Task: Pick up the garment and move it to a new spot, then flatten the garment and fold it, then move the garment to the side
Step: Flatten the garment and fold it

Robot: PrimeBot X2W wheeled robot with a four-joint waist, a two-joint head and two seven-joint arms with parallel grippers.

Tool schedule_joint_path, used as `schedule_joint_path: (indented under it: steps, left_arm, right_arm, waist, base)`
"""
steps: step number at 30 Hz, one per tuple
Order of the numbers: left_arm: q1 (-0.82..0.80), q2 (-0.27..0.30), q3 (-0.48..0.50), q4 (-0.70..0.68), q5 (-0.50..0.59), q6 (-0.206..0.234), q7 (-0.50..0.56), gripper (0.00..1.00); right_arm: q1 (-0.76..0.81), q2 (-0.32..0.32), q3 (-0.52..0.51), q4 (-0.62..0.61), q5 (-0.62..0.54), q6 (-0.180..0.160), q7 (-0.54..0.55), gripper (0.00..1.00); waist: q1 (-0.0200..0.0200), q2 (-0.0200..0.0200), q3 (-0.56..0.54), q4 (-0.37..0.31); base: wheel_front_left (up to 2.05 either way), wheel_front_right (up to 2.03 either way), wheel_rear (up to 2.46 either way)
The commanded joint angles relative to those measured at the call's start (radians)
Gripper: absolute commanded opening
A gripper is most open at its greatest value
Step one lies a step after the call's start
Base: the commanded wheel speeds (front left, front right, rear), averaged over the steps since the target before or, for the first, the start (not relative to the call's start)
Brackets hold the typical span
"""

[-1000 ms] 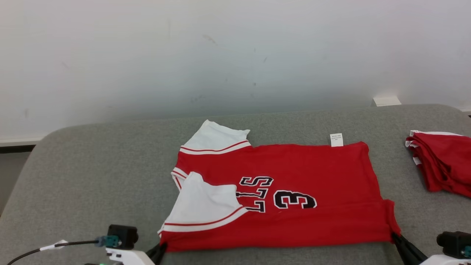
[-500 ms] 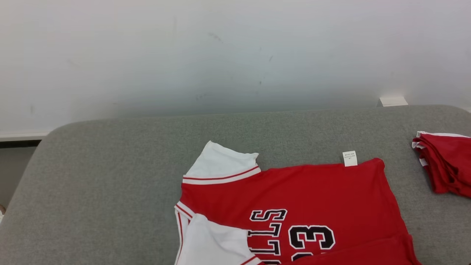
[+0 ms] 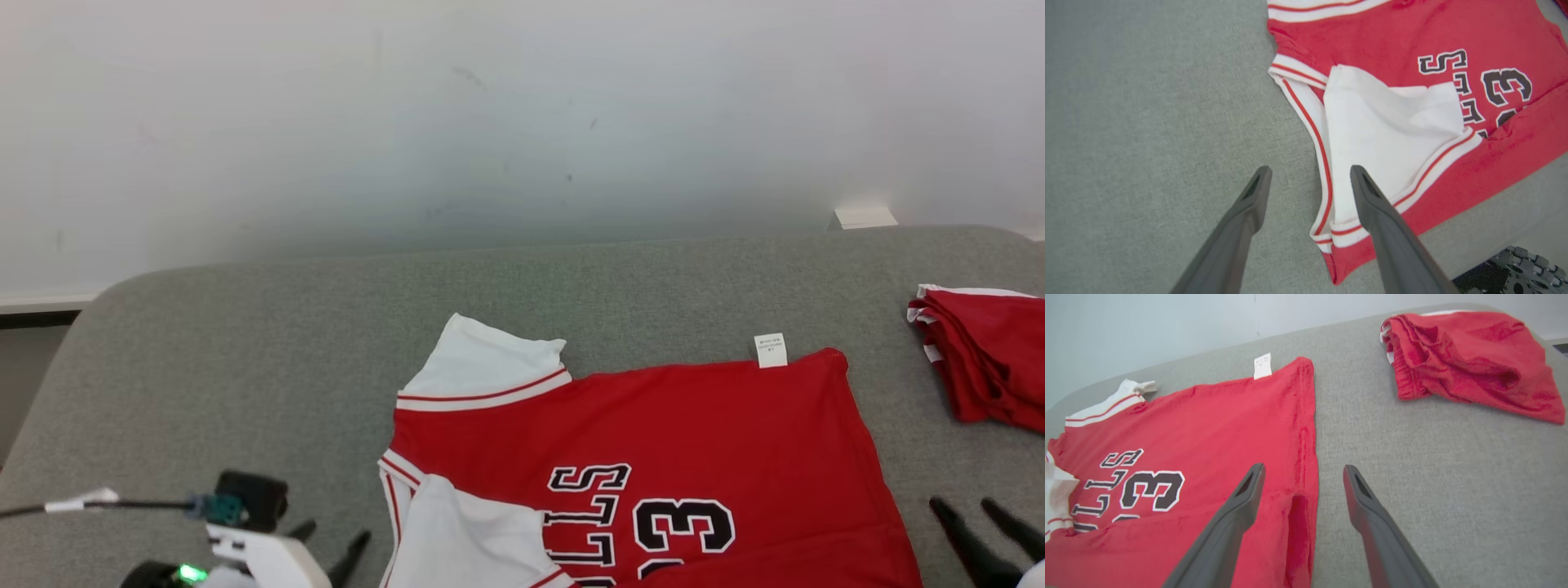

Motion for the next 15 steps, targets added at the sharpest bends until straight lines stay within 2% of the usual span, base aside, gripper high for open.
schedule_joint_path:
  steps: [1, 4, 7, 11, 15]
  left_arm:
    - [-0.043, 0.002, 0.015, -0.003, 0.004, -0.005, 0.005, 1.0]
    - [-0.145, -0.008, 0.041, 0.028, 0.007, -0.036, 0.026, 1.0]
    - [-0.268, -0.032, 0.054, 0.091, 0.009, -0.086, 0.063, 1.0]
    - [-0.45, -0.082, 0.037, 0.193, 0.021, -0.17, 0.146, 1.0]
    - [-0.63, -0.144, 0.026, 0.31, 0.043, -0.236, 0.203, 1.0]
  right_arm:
    - [-0.038, 0.001, -0.028, -0.003, -0.025, -0.002, -0.011, 1.0]
    - [-0.122, 0.04, -0.081, 0.018, -0.054, -0.002, -0.013, 1.0]
    - [-0.237, 0.087, -0.098, 0.058, -0.071, -0.002, 0.0, 1.0]
    - [-0.395, 0.122, -0.076, 0.127, -0.084, -0.002, 0.021, 1.0]
    - [-0.543, 0.135, -0.035, 0.206, -0.073, -0.002, 0.049, 1.0]
  waist:
    - [0.0, 0.0, 0.007, -0.007]
    - [0.0, 0.0, 0.047, -0.017]
    - [0.0, 0.0, 0.106, -0.029]
    - [0.0, 0.0, 0.191, -0.039]
    - [0.0, 0.0, 0.279, -0.045]
  base:
    - [0.0, 0.0, 0.0]
    - [0.0, 0.0, 0.0]
    - [0.0, 0.0, 0.0]
    - [0.0, 0.0, 0.0]
    - [0.0, 0.0, 0.0]
